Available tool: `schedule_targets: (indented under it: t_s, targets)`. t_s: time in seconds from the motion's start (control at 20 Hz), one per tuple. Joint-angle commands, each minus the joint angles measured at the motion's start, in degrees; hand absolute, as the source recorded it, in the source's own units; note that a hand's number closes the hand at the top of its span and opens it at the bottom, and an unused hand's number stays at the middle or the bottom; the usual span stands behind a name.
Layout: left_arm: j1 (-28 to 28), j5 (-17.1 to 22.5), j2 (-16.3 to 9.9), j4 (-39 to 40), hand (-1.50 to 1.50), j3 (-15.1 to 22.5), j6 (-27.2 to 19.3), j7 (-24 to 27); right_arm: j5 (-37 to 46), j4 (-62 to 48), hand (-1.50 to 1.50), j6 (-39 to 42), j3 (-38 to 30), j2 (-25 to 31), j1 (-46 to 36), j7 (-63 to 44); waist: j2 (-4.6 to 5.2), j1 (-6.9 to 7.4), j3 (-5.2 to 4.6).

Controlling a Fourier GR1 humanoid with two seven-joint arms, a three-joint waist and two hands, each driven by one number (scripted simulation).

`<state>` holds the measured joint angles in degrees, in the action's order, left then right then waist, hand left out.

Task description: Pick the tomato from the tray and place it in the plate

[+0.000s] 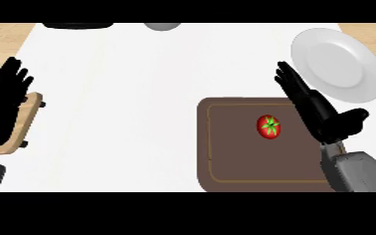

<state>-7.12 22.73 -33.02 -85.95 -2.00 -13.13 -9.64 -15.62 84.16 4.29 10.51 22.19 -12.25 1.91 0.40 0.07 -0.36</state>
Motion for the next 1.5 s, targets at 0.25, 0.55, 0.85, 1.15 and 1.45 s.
schedule_targets:
  t_s: [0.25,0.55,0.85,1.15,1.45]
  targets:
    - [5.39,-1.78,8.93,2.8,0.0,9.67,1.59,-2.55,-6.42,-3.03,1.5,4.3,-15.93,8.99,-12.5,5.31,0.83,-1.35,0.34]
    - [7.31,-2.18,13.27,2.76,0.0,12.78,3.2,0.07,6.09,-10.37,-1.5,-11.65,-19.3,7.87,-5.48,13.71,0.57,-1.75,0.45]
    - [7.5,-6.36,18.43,-1.03,0.0,17.75,-0.85,-4.16,5.88,-17.25,-1.5,-3.66,-21.75,9.04,-1.75,26.4,-0.39,0.04,0.4]
    - [8.11,-5.96,19.05,5.54,0.0,16.47,2.27,1.53,12.7,-9.02,-1.5,4.17,-14.89,21.58,-0.73,12.02,-0.4,-0.07,0.2]
    - [7.38,-5.45,18.28,6.04,0.0,14.61,3.48,0.92,18.76,0.47,-1.5,7.36,-7.9,22.99,2.04,3.81,-0.55,-0.39,0.28]
